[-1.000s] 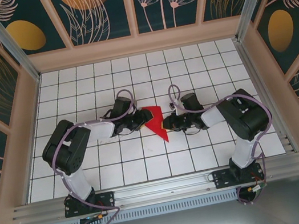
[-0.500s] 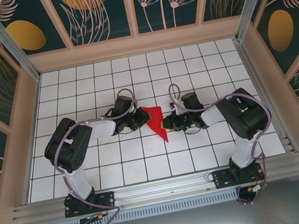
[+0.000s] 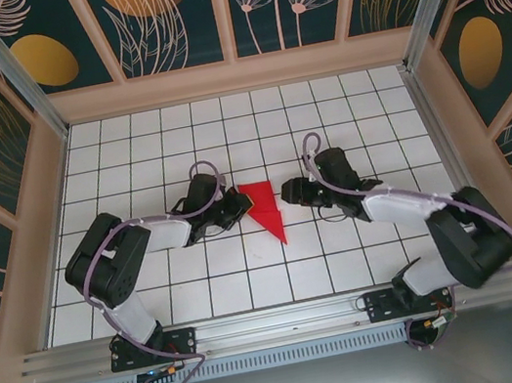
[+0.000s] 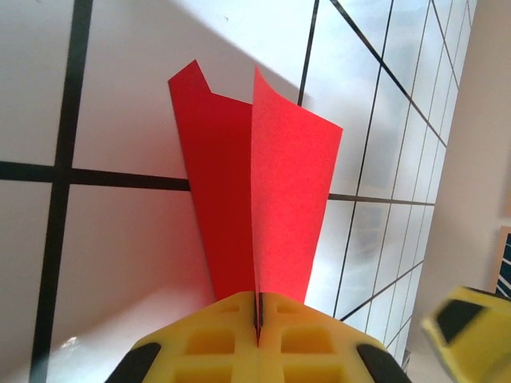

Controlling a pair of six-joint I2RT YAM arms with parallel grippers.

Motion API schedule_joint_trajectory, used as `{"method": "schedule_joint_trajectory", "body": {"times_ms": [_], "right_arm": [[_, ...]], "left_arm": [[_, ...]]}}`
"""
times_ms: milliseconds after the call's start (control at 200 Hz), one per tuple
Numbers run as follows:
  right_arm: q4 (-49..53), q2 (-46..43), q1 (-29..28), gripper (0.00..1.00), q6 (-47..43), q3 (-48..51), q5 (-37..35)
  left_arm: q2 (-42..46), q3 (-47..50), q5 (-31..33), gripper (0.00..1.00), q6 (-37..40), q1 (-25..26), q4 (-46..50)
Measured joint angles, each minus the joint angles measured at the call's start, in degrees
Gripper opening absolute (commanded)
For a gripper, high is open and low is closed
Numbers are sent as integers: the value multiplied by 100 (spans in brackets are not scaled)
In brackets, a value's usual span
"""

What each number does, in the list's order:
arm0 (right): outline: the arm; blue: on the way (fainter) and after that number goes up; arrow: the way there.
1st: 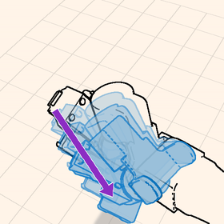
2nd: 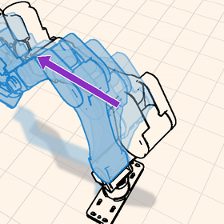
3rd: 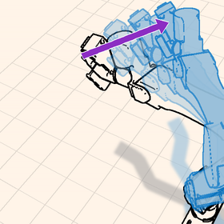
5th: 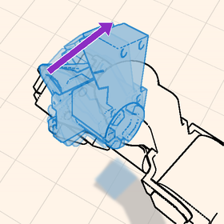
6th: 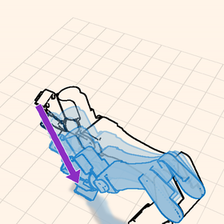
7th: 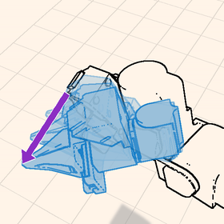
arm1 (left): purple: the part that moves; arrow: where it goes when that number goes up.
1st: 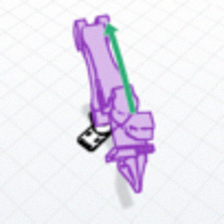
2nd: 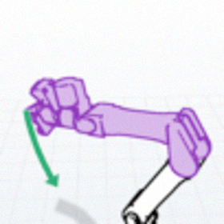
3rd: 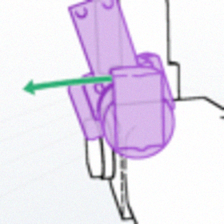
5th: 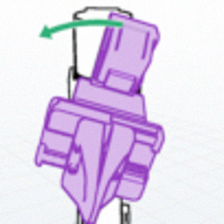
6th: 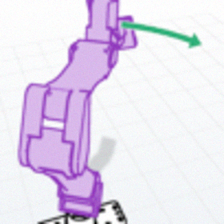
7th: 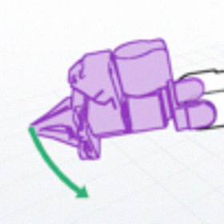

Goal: Fold a paper plane with a square sheet of paper (pick it up from the middle)
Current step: Fold the wing for the fifth time at the center of the table.

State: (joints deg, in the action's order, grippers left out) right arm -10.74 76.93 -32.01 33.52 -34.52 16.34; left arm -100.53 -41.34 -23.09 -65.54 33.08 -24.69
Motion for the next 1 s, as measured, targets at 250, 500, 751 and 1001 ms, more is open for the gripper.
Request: {"method": "schedule_joint_trajectory", "body": {"times_ms": [250,500,751,1001], "right_arm": [[-966,-743,-2262,47,-1263,929,-2448],[-1589,446,-3473,47,-2564,973,-4214],[-1797,1440,-3683,44,-3355,608,-5130],[-1954,1908,-3698,36,-3687,498,-5648]], "left_arm": [[149,11,114,1,-83,0,4],[236,11,127,2,-83,0,4],[236,11,127,2,-79,0,90],[236,11,125,2,-79,0,111]]}}
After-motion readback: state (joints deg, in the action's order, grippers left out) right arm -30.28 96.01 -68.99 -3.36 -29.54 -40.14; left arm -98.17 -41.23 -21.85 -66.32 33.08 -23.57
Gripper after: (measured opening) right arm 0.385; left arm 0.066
